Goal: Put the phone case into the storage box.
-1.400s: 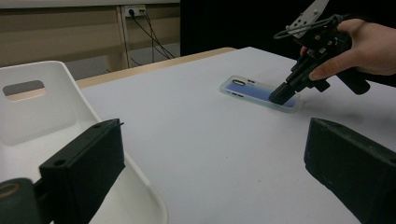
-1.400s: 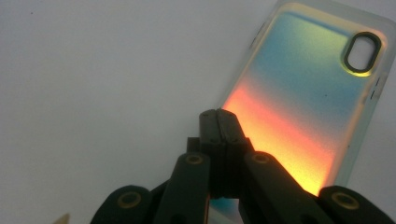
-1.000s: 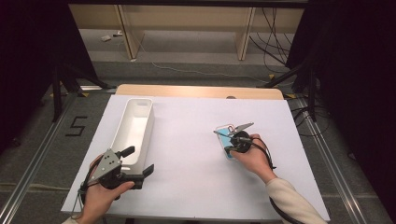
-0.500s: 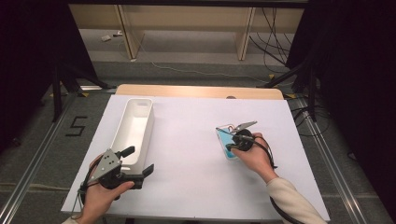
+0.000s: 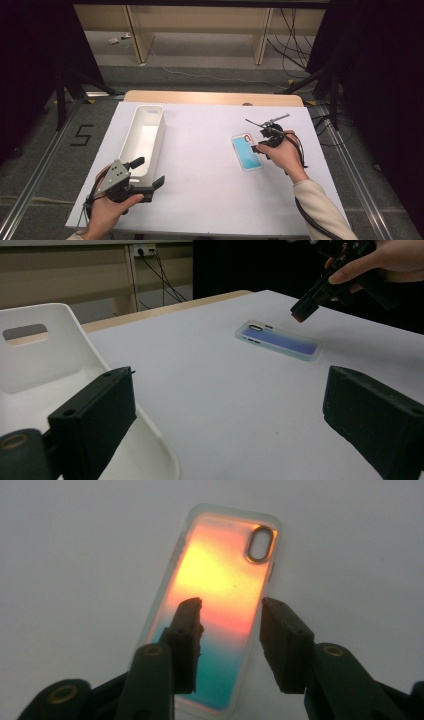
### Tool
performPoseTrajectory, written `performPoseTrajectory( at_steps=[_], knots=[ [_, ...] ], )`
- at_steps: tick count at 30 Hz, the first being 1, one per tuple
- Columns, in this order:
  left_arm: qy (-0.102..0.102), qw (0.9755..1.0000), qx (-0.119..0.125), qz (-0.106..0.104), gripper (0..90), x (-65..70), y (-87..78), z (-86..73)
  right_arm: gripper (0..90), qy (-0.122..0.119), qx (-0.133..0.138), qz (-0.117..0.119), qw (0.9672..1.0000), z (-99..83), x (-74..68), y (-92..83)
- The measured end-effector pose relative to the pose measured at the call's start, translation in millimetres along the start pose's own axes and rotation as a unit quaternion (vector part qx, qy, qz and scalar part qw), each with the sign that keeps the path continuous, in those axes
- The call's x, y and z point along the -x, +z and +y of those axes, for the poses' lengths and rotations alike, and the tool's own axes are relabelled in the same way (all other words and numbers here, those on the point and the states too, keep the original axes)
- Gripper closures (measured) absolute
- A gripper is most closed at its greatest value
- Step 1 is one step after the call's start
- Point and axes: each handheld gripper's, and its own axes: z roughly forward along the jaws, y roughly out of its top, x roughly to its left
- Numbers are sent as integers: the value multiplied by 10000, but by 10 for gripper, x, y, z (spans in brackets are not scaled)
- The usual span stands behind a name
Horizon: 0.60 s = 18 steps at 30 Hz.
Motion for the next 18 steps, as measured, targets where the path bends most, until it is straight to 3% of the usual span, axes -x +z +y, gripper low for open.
performPoseTrajectory(
  at_steps=[1, 3, 5, 13, 16, 17, 18],
  knots=[
    [13, 10000, -5, 2, 62, -2, -1, 0, 588, 155, -31, 36, 9999, 8, -12, 8],
    [6, 10000, -1, -5, 63, -2, -1, 0, 568, 70, -76, -5, 9999, 31, 21, 34],
    [-3, 10000, 1, -12, 63, 0, -1, 0, 543, 224, -328, -51, 9992, 50, 12, 72],
    [-31, 10000, 14, -10, 64, 1, -2, -2, 518, 142, -518, -50, 9985, 110, 63, 181],
    [-29, 10000, 17, -11, 65, 2, -5, 0, 518, 312, -621, -83, 9975, 125, 58, 185],
    [-26, 10000, 17, -10, 65, 2, -5, 0, 517, 199, -592, -109, 9980, 131, 83, 186],
    [-26, 10000, 17, -10, 65, 2, -5, 0, 517, 423, -739, -149, 9963, 139, 60, 169]
  ],
)
